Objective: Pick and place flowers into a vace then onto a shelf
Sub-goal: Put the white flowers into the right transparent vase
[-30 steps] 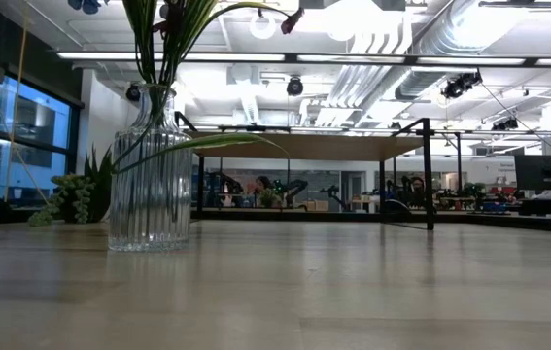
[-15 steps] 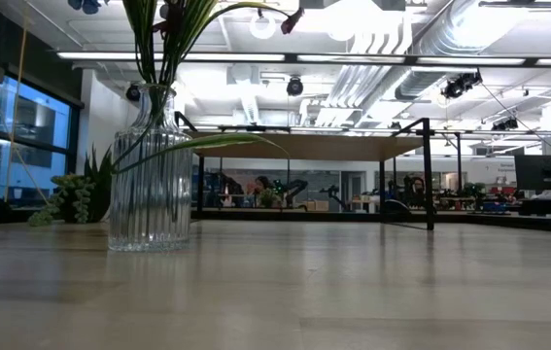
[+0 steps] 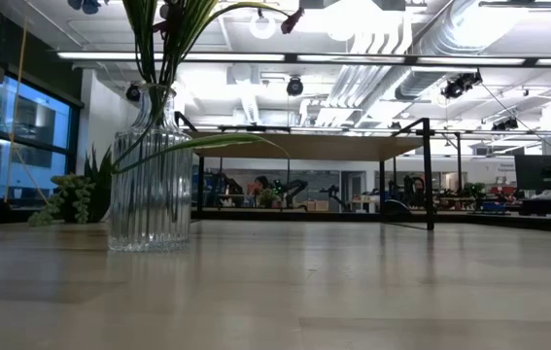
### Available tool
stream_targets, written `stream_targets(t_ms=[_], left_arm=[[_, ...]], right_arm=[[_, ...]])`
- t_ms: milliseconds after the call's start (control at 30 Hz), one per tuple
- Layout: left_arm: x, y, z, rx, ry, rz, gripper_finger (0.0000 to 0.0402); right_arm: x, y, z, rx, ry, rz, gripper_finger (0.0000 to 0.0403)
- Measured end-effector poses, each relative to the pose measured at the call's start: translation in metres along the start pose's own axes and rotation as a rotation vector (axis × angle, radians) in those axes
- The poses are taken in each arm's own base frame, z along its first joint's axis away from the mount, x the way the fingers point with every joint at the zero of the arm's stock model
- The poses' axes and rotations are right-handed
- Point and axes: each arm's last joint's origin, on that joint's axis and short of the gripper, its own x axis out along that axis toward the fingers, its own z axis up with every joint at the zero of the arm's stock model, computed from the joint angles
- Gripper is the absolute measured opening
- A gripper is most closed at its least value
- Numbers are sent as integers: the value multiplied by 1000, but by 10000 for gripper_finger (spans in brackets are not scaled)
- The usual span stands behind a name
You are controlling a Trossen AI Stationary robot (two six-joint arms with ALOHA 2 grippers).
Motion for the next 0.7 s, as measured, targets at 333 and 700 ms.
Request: stream_targets(t_ms=[333, 700], left_arm=[[0, 0, 0, 18, 0, -1, 175], [0, 0, 0, 23, 0, 0, 175]], right_arm=[[-8, -6, 7, -30, 24, 1, 0], [-7, -8, 4, -36, 29, -12, 0]])
